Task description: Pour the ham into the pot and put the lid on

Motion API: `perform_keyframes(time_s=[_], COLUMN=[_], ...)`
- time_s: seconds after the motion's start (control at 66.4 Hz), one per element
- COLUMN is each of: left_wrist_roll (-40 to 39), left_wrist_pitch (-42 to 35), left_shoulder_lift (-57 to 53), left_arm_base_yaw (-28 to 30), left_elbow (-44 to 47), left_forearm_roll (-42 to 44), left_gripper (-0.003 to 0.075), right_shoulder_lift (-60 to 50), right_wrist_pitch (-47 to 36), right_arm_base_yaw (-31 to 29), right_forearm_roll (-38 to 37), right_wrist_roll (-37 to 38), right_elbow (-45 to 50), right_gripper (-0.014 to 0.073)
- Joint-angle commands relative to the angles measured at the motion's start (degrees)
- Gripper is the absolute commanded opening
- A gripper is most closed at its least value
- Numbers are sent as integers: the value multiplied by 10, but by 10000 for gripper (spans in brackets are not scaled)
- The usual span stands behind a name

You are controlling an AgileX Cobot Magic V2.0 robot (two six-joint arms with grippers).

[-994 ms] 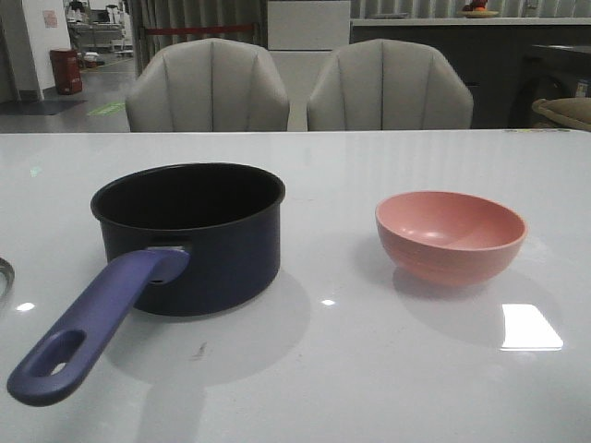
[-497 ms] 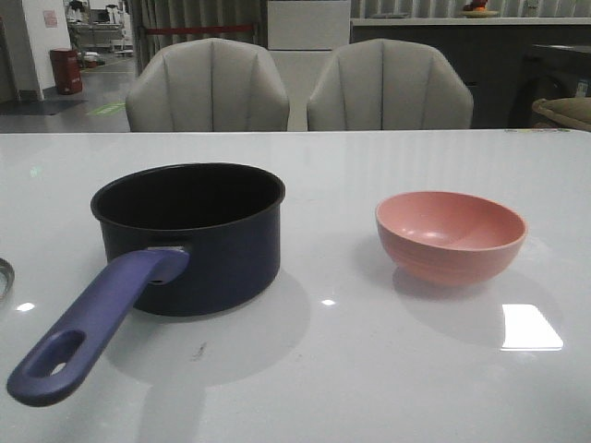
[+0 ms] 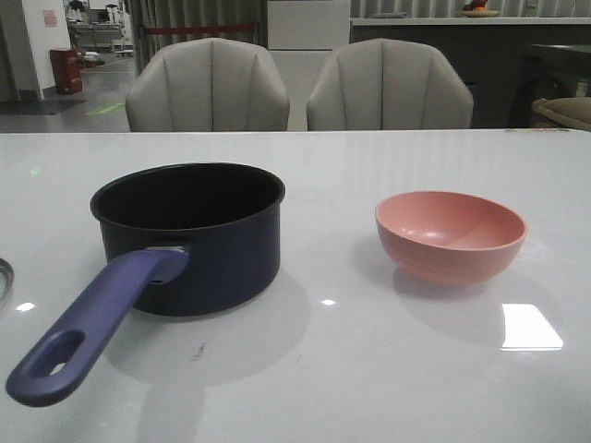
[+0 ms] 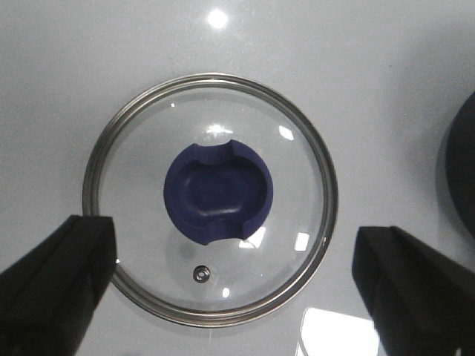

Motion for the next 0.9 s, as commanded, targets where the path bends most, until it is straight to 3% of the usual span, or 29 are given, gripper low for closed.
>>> perform_keyframes(time_s=[0.0,0.377,0.889], left_wrist_roll=[-4,-4,-4], left_wrist_pitch=[-13,39,76], left_shoulder_lift=[29,164,238], left_arm_base_yaw=[1,1,1], left_elbow=[-35,-111,-143], left_forearm_roll=[-8,-2,5], left_gripper=[697,697,697], right_shoulder_lift=[5,5,5], right_wrist_pitch=[-42,-42,-42], right_arm_base_yaw=[1,1,1], right_forearm_roll=[-1,-1,-1], right_wrist_roll=[-6,-6,-6], right_elbow=[-17,-17,-17], right_gripper=[167,167,167])
